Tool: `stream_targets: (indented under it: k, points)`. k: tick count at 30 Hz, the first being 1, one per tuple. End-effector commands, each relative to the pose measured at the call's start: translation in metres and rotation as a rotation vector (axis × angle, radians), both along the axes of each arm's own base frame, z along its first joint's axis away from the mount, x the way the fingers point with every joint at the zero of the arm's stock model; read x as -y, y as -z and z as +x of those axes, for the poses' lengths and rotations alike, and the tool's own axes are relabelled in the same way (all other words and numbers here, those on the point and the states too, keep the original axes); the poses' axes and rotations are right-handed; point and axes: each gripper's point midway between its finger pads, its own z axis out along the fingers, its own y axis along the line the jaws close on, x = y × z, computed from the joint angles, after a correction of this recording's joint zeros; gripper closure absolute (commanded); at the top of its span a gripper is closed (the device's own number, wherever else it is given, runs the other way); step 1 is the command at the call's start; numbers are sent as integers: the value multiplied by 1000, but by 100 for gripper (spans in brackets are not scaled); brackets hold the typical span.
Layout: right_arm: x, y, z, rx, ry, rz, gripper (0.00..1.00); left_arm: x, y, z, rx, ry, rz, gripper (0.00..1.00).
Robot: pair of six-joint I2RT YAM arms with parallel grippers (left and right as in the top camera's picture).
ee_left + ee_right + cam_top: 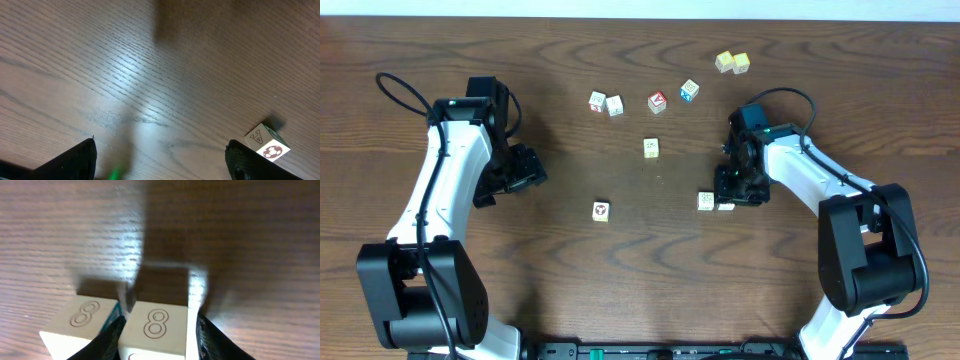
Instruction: Lift 4 blocks
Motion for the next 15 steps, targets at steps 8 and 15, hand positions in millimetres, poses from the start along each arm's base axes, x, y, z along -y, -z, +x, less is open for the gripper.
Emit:
stream_targets:
  k: [8,15]
  points:
    - [0,-15,11,17,-11,-18,53,-2,1,-3,-7,-8,12,18]
    - [10,-26,14,1,6,-28,50,-2,1,-3,-7,-8,12,18]
